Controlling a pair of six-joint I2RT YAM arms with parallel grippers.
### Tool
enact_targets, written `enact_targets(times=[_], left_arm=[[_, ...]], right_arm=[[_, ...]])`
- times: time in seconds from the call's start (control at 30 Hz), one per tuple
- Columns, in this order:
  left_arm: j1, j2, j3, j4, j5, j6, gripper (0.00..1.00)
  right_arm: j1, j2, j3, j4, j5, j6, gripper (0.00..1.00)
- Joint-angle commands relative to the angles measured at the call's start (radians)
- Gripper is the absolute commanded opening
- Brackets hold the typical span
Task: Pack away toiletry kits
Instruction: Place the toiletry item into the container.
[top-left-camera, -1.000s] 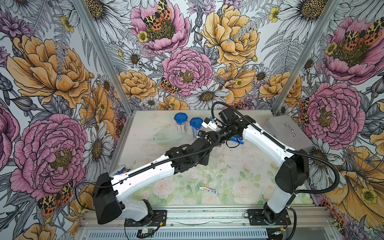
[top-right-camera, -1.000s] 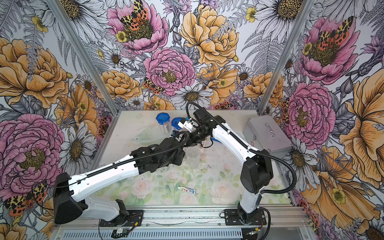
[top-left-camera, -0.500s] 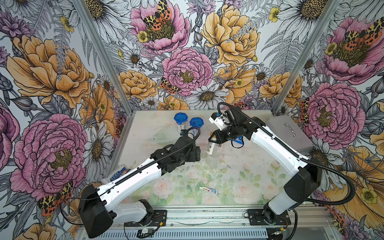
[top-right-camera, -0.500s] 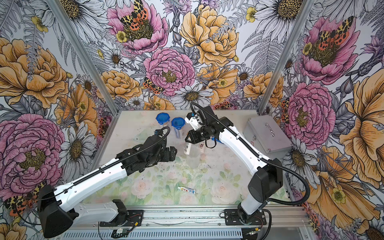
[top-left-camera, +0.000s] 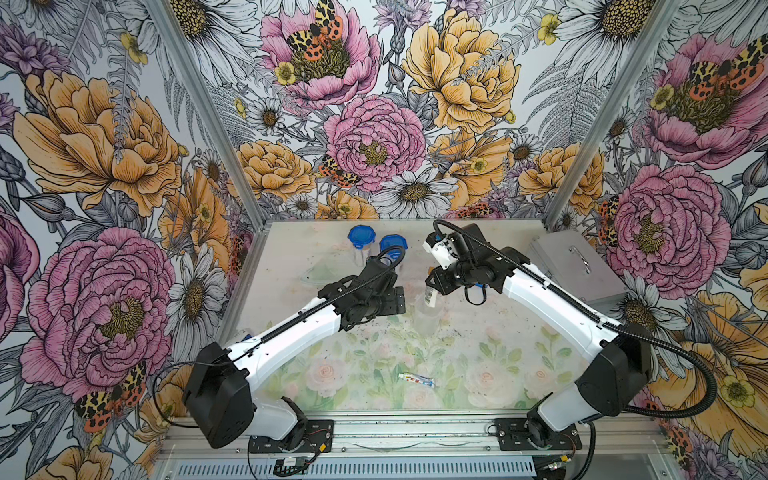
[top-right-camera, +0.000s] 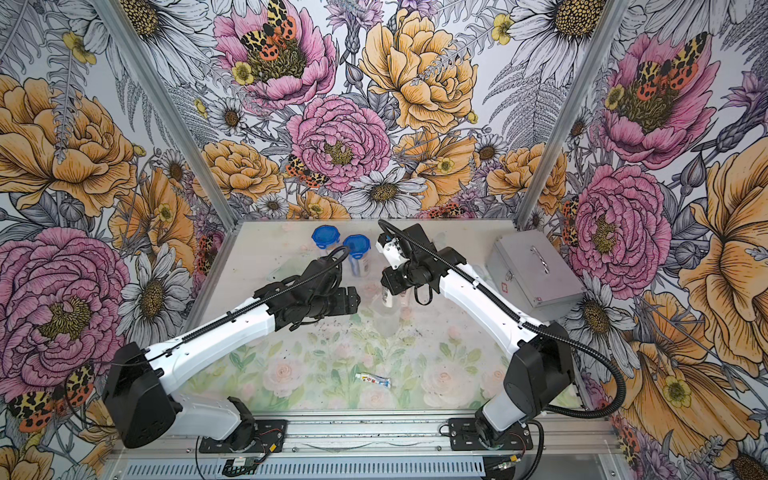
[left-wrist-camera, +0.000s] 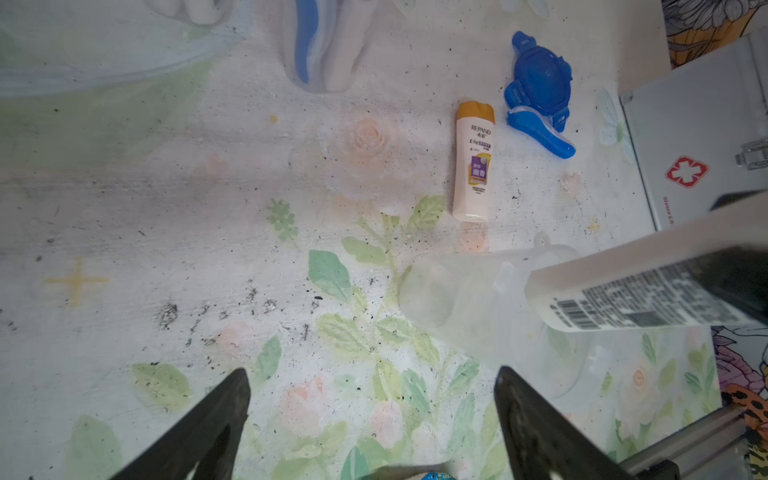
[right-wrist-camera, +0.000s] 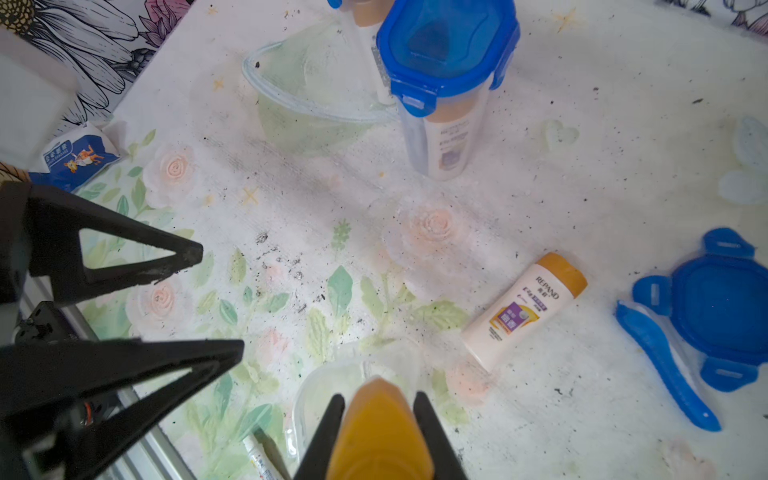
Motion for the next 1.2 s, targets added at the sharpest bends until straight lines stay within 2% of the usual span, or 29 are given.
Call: enact_targets(times=[0.0, 0.13, 0.27, 0.5, 0.67, 0.87, 1.03, 1.17], left_arm=[[-0.018, 0.029, 0.060, 0.006, 0.020, 0.018, 0.91], [-0.015, 0.101, 0.122, -0.001, 0.034, 0.017, 0.89], [-0.015, 0.189, 0.206, -0.085, 0.042, 0.019, 0.79], [-0.016, 0.234, 0.230, -0.105, 0.106, 0.049, 0.70], [-0.015, 0.240, 0.209, -0.109, 0.138, 0.052, 0.66], [-0.014, 0.260, 0.224, -0.111, 0.150, 0.070, 0.65], [-0.012, 0.264, 0.227, -0.112, 0.160, 0.082, 0.65], [-0.014, 0.271, 0.233, -0.112, 0.168, 0.091, 0.65]], right_arm=[[0.012, 0.013, -0.031, 0.084, 0.050, -0.035, 0.15], [0.030, 0.013, -0.090, 0.129, 0.085, -0.018, 0.21], [0.042, 0.008, -0.125, 0.163, 0.115, -0.003, 0.26], [0.062, 0.008, -0.159, 0.191, 0.115, 0.029, 0.32], [0.070, -0.005, -0.169, 0.196, 0.111, 0.046, 0.39], [0.068, -0.067, -0.170, 0.190, 0.109, 0.097, 0.42], [0.033, -0.119, -0.131, 0.164, 0.087, 0.199, 0.53], [-0.088, -0.092, -0.116, 0.112, 0.074, 0.323, 0.60]])
